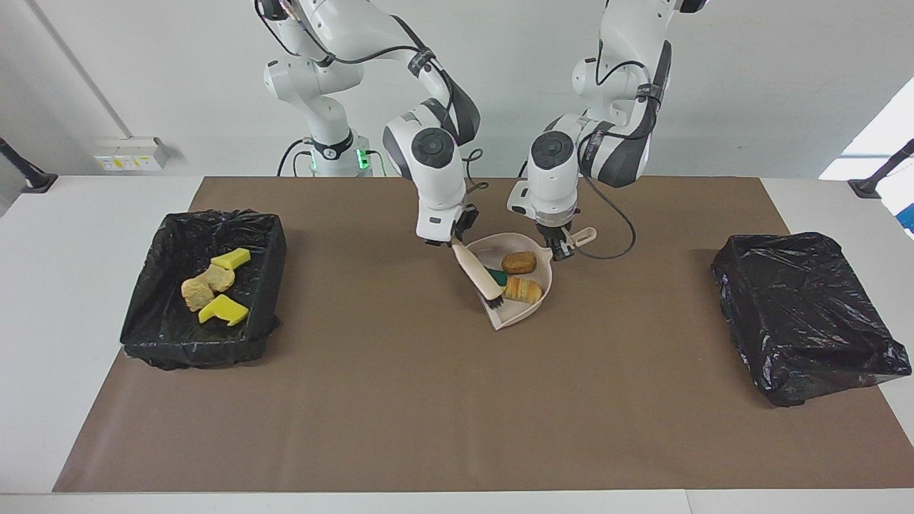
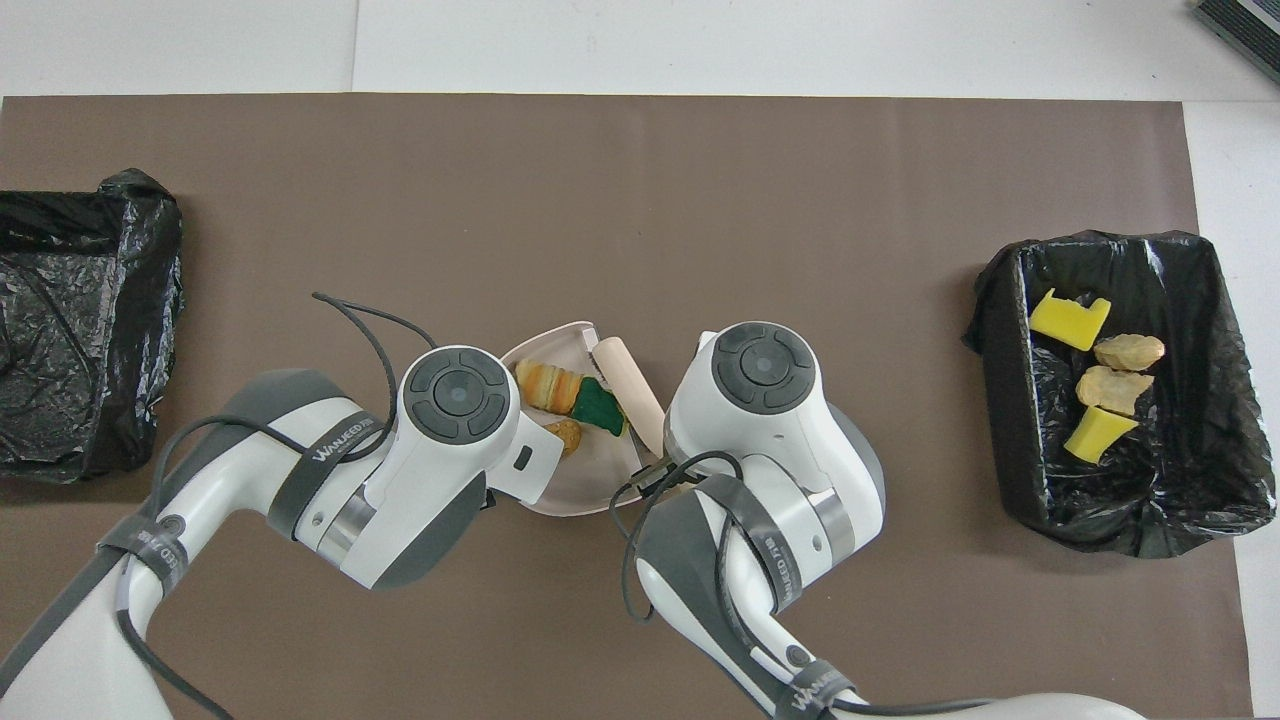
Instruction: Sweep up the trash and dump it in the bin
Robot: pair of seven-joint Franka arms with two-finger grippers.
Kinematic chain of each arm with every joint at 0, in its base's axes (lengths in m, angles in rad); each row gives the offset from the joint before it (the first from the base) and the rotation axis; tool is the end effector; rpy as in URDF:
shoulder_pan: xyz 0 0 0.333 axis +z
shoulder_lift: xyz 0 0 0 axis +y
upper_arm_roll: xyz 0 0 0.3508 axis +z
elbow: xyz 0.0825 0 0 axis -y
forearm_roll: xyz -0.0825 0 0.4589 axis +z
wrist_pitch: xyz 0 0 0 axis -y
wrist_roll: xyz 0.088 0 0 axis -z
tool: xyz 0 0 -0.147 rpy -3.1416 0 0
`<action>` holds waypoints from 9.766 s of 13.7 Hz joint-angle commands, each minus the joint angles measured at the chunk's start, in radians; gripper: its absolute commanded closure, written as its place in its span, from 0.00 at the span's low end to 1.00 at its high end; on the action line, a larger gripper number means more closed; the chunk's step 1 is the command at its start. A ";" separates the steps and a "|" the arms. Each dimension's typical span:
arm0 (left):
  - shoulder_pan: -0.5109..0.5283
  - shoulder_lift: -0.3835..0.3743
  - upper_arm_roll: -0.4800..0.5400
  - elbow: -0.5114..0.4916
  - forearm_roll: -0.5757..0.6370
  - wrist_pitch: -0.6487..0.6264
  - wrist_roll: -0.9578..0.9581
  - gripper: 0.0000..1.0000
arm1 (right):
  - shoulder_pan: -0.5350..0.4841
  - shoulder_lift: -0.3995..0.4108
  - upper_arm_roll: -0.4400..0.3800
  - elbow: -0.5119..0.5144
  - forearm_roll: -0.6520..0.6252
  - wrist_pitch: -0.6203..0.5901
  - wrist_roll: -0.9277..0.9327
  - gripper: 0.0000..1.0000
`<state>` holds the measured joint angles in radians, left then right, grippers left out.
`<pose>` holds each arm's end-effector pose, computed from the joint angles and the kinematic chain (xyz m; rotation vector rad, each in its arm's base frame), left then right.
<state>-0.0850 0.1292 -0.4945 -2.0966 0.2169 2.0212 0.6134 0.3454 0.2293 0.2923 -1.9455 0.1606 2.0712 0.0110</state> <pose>0.5127 -0.3109 0.3041 -2.3866 1.8297 0.2824 0.5225 0.3999 0.3159 -2.8639 -0.7904 0.2322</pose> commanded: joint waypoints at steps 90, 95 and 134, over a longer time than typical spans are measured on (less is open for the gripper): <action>-0.189 0.441 0.125 0.639 -0.137 -0.116 -1.221 1.00 | -0.413 -0.237 -0.302 0.370 -0.191 -0.488 -0.021 0.00; -0.202 0.460 0.123 0.649 -0.133 -0.059 -1.219 1.00 | -0.413 -0.237 -0.291 0.366 -0.174 -0.491 -0.028 0.00; -0.055 -0.168 0.602 0.541 -0.258 -0.467 -0.370 0.00 | -0.414 -0.265 -0.291 0.330 -0.173 -0.519 -0.023 0.00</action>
<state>-0.1639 -0.0450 0.1223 -1.5768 -0.0379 1.5818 0.2374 -0.0671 -0.0165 0.0019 -1.5990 -0.0130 1.5580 0.0124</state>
